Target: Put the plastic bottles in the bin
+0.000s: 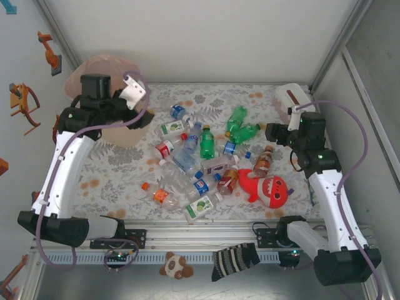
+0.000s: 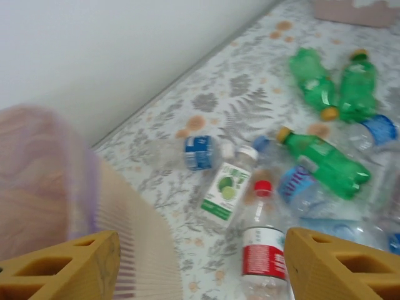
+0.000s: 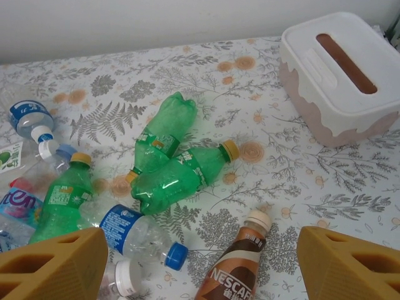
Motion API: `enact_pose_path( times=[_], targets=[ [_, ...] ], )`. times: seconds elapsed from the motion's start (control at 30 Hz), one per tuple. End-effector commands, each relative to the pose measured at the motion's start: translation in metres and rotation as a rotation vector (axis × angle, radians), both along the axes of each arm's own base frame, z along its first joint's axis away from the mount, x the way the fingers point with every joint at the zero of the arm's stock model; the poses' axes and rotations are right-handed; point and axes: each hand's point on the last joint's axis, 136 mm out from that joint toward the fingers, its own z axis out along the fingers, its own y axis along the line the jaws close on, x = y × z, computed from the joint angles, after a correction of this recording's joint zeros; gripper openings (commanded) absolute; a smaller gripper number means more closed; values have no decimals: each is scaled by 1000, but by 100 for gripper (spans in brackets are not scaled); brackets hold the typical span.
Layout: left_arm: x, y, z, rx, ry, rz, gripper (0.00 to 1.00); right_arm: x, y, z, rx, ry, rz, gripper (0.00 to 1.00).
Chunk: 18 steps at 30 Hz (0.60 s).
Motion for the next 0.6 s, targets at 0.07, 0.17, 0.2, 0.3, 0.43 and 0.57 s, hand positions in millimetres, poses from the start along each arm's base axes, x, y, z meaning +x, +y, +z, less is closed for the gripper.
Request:
enact_pose_path(
  times=[0.07,0.17,0.2,0.3,0.43,0.57],
  targets=[
    [-40,-24,-19,14,85,-57,66,2,6,12,2,-28,33,79],
    [-65,-41,-37,22,139,-76,66,2,7,11,7,-23,35,79],
    [-75,-46,-46,30,167,-84,66,2,7,10,7,-23,35,79],
    [-103,-61,-72,57,240,-108,65,1,7,11,5,-23,34,79],
    [-132,-75,-107,102,325,-89,63,-1,7,11,9,-25,37,79],
    [-155,-89,-139,129,407,-62,61,-3,8,6,11,-19,39,79]
  ],
)
